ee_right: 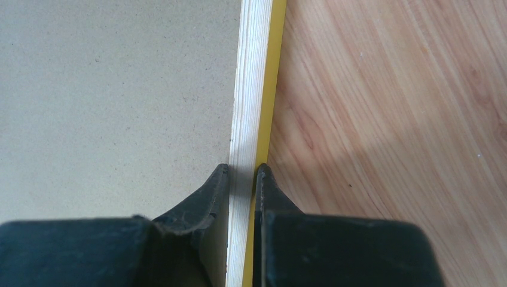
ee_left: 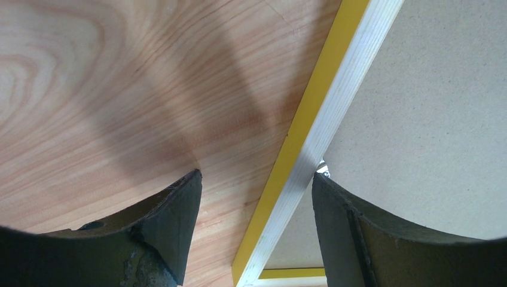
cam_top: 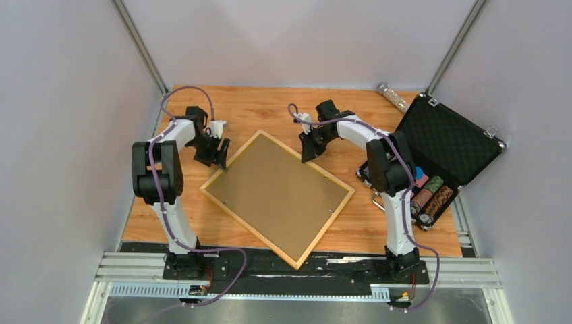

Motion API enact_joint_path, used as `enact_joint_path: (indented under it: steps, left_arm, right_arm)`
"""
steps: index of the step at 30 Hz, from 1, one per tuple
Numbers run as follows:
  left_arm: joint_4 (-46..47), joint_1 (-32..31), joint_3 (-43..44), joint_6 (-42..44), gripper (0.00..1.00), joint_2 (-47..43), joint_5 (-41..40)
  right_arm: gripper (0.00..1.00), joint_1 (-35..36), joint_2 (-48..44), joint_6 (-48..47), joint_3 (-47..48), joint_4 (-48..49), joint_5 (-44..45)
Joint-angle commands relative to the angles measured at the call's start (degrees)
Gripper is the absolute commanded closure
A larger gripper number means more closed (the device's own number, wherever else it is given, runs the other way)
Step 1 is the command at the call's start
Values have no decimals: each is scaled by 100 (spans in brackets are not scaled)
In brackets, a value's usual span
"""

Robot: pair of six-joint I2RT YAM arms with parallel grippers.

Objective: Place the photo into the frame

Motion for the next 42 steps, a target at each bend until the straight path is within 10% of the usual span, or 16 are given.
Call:
enact_joint_path:
  steps: [1,14,42]
  left_arm:
    - [182,26,73,-204,25,-158,177]
    - [675,-175,-264,-212,29,-174,-328]
    - [1394,-594,-1513,381,73,-860,-1350]
  right_arm:
    - [99,-113,462,-282,-285,-526,785]
    - [99,-112,461,-294,-295,-526,785]
    - [99,-118,460,-293,-291,-521,785]
